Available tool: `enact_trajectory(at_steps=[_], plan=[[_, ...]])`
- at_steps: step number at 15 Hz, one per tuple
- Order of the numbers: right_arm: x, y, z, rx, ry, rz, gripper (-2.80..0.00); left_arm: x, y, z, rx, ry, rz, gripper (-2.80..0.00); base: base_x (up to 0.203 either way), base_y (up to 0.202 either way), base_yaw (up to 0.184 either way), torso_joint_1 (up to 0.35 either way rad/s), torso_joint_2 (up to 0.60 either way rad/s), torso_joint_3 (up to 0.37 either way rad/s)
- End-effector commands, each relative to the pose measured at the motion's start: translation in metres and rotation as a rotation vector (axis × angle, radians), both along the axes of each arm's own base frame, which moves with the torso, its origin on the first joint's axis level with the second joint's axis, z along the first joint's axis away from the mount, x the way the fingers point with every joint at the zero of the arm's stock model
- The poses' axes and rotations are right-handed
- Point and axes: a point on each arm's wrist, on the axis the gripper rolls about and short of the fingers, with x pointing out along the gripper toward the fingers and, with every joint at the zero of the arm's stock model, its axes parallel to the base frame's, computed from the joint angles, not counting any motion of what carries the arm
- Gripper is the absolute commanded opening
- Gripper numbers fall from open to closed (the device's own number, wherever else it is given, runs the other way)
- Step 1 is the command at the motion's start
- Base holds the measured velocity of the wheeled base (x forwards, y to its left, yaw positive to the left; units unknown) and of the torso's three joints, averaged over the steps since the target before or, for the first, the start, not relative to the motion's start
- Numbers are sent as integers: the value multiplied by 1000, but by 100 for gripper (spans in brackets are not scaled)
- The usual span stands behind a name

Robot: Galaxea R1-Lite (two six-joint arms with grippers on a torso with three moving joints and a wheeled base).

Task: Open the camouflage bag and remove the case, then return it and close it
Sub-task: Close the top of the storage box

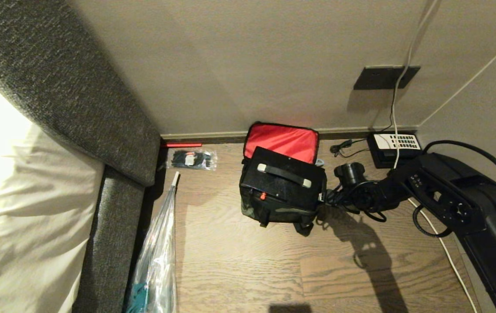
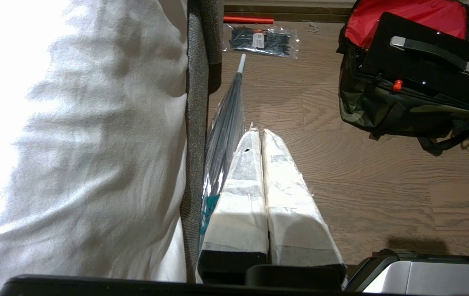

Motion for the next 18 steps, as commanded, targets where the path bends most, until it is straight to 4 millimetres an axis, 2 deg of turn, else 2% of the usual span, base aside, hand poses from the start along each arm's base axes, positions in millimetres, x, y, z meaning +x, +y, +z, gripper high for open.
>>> enact_trajectory(at_steps=[1,2,3,6,10,12,15,18], plan=[[1,6,-11,-5,14,13,0,0,0,0,0,-1,1,-280,0,0,0,0,0,0],[1,6,-16,-11,22,14,0,0,0,0,0,-1,1,-280,0,0,0,0,0,0],[2,7,-18,-14,20,12,-280,0,0,0,0,-1,1,-280,0,0,0,0,0,0],[11,8,-18,-21,-10,14,-280,0,0,0,0,-1,1,-280,0,0,0,0,0,0],[10,7,-19,-66,-11,13,-280,0,0,0,0,-1,1,-280,0,0,0,0,0,0],[9,6,-13,-70,-18,6,-280,0,0,0,0,-1,1,-280,0,0,0,0,0,0],[5,6,7,-70,-38,-1,-280,0,0,0,-1,-1,0,-280,0,0,0,0,0,0],[-8,4,43,-62,-66,-4,-280,0,0,0,0,-1,1,-280,0,0,0,0,0,0]])
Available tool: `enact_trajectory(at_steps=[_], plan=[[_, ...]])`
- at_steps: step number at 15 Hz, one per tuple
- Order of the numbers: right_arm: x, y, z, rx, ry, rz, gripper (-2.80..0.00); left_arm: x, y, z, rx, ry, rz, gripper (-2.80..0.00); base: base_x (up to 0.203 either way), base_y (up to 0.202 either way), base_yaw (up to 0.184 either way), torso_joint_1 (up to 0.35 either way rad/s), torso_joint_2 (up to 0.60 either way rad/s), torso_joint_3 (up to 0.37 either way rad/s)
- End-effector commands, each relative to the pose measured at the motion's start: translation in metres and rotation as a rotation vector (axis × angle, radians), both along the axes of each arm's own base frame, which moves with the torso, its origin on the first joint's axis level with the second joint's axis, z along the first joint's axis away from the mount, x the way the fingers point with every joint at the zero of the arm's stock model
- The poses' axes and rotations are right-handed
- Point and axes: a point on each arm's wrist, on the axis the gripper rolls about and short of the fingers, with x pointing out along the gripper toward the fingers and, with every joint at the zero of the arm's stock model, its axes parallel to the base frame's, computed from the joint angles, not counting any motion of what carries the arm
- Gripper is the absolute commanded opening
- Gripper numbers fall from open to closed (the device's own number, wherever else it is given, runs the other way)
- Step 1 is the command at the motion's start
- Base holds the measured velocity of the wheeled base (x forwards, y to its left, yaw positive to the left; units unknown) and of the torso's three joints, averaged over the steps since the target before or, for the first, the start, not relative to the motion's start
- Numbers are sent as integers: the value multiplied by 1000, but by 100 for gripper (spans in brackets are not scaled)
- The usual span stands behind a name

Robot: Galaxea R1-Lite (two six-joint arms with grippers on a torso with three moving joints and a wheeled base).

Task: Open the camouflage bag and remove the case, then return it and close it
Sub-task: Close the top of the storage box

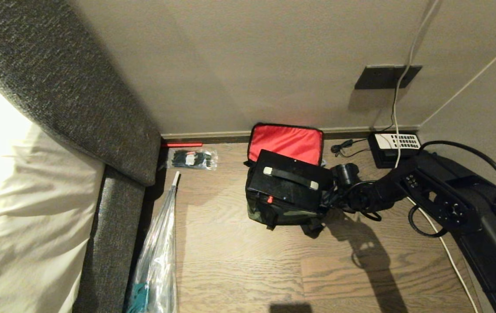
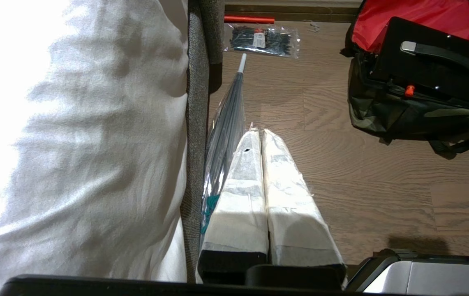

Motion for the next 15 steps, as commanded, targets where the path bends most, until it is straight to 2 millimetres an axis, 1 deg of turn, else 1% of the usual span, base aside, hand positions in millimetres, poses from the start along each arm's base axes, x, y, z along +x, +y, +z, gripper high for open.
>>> enact_trajectory(at_steps=[1,3,5,6,7,9,11,13,14,15], plan=[[-14,-1,44,14,-53,0,-280,0,0,0,0,0,1,-280,0,0,0,0,0,0],[-25,0,68,24,-77,6,-280,0,0,0,0,-1,1,-280,0,0,0,0,0,0],[-37,-1,83,32,-75,9,-280,0,0,0,0,-1,1,-280,0,0,0,0,0,0],[-43,-1,81,31,-43,13,-280,0,0,0,0,-1,1,-280,0,0,0,0,0,0],[-50,-2,72,26,20,22,-280,0,0,0,0,-1,1,-280,0,0,0,0,0,0],[-53,-4,83,31,5,25,-280,0,0,0,0,-1,1,-280,0,0,0,0,0,0],[-56,-5,72,15,52,32,-280,0,0,0,0,-1,1,-280,0,0,0,0,0,0],[-52,-5,85,29,-15,37,-280,0,0,0,0,-1,1,-280,0,0,0,0,0,0],[-52,-6,71,7,17,43,-280,0,0,0,0,-1,1,-280,0,0,0,0,0,0],[-52,-8,62,-17,46,52,-280,0,0,0,0,-1,1,-280,0,0,0,0,0,0]])
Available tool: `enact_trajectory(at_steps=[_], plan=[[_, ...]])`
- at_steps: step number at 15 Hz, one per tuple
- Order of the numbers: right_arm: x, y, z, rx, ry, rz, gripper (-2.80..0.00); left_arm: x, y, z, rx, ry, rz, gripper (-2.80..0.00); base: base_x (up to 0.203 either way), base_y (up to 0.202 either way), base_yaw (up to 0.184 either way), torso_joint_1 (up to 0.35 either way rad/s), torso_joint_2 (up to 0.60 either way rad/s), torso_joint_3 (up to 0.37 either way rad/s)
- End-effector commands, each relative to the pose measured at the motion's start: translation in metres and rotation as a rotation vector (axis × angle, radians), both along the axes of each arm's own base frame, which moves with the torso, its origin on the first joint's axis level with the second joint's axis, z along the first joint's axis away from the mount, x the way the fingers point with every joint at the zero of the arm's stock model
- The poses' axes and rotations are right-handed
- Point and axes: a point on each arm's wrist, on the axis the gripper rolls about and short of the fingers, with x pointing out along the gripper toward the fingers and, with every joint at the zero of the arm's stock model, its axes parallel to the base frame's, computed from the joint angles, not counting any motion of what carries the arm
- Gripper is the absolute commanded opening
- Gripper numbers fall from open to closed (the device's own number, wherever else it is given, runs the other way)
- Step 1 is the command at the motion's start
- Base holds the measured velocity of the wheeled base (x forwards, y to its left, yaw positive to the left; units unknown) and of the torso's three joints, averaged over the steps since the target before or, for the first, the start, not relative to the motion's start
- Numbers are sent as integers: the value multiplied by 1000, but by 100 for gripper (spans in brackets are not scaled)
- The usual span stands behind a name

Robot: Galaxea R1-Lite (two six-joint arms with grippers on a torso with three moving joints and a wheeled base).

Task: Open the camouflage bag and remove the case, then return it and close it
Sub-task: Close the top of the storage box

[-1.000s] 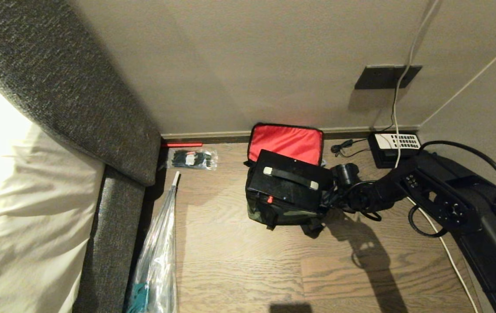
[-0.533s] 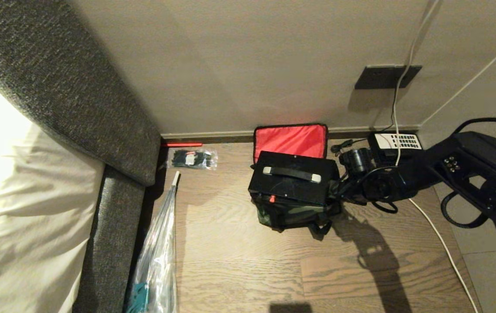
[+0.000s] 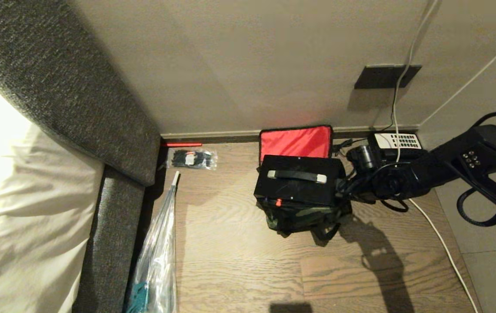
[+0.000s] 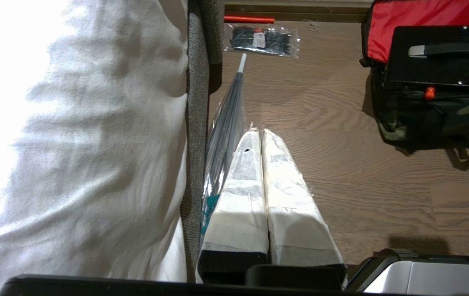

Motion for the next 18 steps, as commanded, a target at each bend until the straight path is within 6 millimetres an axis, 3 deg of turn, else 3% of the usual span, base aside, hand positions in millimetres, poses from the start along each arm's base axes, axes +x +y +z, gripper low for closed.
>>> enact_trajectory(at_steps=[1,2,3,4,8,10,18], plan=[[0,-3,-3,-20,17,10,-280,0,0,0,0,-1,1,-280,0,0,0,0,0,0],[0,-4,3,-21,-4,14,-280,0,0,0,0,-1,1,-280,0,0,0,0,0,0],[1,-5,-6,-33,11,14,-124,0,0,0,0,-1,1,-280,0,0,0,0,0,0],[2,-10,-16,-54,39,13,0,0,0,0,0,-1,1,-280,0,0,0,0,0,0],[-9,-25,-35,-175,120,88,0,0,0,0,0,-1,1,-280,0,0,0,0,0,0],[-17,-26,-31,-189,130,114,0,0,0,0,0,-1,1,-280,0,0,0,0,0,0],[-34,24,-10,-106,52,281,0,0,0,0,-1,-1,1,-280,0,0,0,0,0,0]])
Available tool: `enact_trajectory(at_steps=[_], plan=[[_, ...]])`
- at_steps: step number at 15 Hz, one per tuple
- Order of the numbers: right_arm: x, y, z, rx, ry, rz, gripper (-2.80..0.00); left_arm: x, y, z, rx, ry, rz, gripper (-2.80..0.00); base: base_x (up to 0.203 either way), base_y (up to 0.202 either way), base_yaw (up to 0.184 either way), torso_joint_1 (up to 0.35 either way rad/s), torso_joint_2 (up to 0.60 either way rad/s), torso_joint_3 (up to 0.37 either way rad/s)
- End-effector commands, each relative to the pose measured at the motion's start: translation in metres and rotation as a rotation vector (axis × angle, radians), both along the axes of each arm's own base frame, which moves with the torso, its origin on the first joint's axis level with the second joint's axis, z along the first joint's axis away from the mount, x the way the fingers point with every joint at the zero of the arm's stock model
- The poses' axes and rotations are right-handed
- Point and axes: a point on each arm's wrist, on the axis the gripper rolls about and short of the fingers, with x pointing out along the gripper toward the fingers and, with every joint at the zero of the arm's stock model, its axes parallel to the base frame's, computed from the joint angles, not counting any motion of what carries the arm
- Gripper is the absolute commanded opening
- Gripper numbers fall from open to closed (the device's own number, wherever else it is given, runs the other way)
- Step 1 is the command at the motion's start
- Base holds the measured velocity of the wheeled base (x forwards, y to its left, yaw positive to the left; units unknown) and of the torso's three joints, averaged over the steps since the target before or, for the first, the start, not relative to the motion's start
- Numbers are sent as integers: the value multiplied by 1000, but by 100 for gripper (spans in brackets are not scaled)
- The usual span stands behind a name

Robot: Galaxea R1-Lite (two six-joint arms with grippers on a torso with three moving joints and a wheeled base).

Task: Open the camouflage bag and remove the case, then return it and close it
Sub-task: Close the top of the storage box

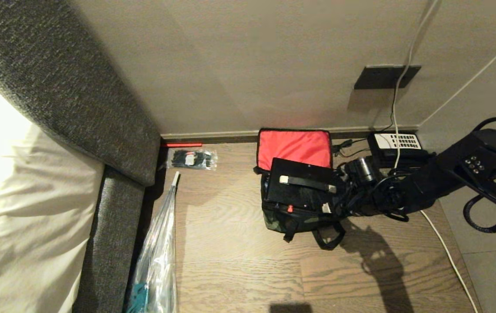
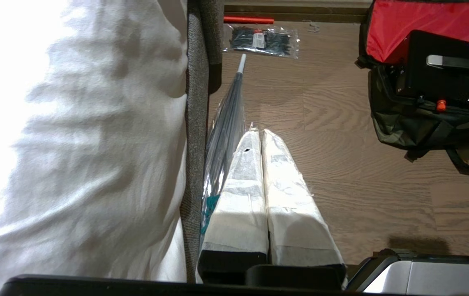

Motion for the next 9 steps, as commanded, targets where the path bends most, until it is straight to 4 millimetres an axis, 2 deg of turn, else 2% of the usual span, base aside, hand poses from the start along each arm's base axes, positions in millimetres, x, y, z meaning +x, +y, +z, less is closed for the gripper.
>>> enact_trajectory(at_steps=[1,4,9], plan=[[-6,20,5,7,-13,53,0,0,0,0,0,-1,0,-280,0,0,0,0,0,0],[-14,52,3,-2,-23,127,0,0,0,0,0,-1,-1,-280,0,0,0,0,0,0],[-24,74,1,-46,-57,130,0,0,0,0,0,-1,0,-280,0,0,0,0,0,0]])
